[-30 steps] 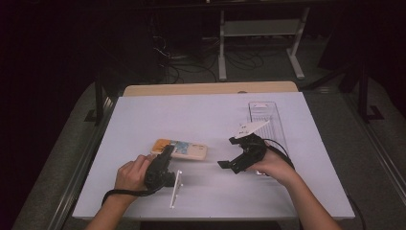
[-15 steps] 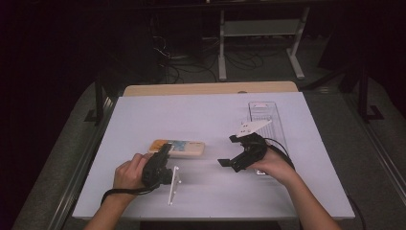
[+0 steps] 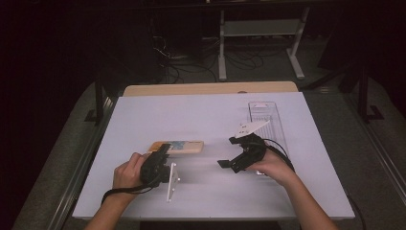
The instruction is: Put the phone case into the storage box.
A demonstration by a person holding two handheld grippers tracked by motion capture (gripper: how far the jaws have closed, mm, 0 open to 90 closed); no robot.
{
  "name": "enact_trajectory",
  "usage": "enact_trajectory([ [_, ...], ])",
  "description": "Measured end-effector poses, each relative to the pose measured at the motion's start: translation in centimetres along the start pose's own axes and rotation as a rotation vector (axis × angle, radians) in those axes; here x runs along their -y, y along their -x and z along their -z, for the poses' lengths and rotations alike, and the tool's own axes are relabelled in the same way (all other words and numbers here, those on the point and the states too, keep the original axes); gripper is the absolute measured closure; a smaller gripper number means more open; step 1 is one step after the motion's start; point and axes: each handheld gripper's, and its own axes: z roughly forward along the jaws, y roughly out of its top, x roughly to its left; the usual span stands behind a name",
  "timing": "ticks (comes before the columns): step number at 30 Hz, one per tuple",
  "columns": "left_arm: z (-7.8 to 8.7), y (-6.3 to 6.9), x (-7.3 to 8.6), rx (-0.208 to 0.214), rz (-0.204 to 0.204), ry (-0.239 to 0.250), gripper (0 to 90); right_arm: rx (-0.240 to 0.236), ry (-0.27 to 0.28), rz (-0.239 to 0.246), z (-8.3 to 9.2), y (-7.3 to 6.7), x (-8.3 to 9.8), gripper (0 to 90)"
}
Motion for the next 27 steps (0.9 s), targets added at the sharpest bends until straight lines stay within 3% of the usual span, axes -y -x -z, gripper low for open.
enact_trajectory([
  [3, -0.1, 0.0, 0.1, 0.005, 0.063, 0.018, 78.8, 0.001, -0.002, -0.005, 0.0, 0.0, 0.0, 1.6],
  [10, -0.3, -0.5, 0.1, 0.058, 0.142, 0.006, 78.8, 0.002, -0.006, -0.009, -0.1, 0.1, 0.0, 1.6],
  [12, -0.4, -0.7, 0.1, 0.078, 0.177, 0.004, 78.8, 0.013, -0.008, 0.012, -0.1, 0.2, 0.0, 1.6],
  [24, -0.6, -1.7, 0.4, 0.161, 0.321, -0.022, 78.8, -0.002, -0.010, -0.015, -0.1, 0.1, 0.0, 1.6],
  [27, -0.7, -2.0, 0.5, 0.194, 0.378, -0.028, 78.8, -0.002, -0.009, -0.015, -0.1, 0.1, 0.0, 1.6],
])
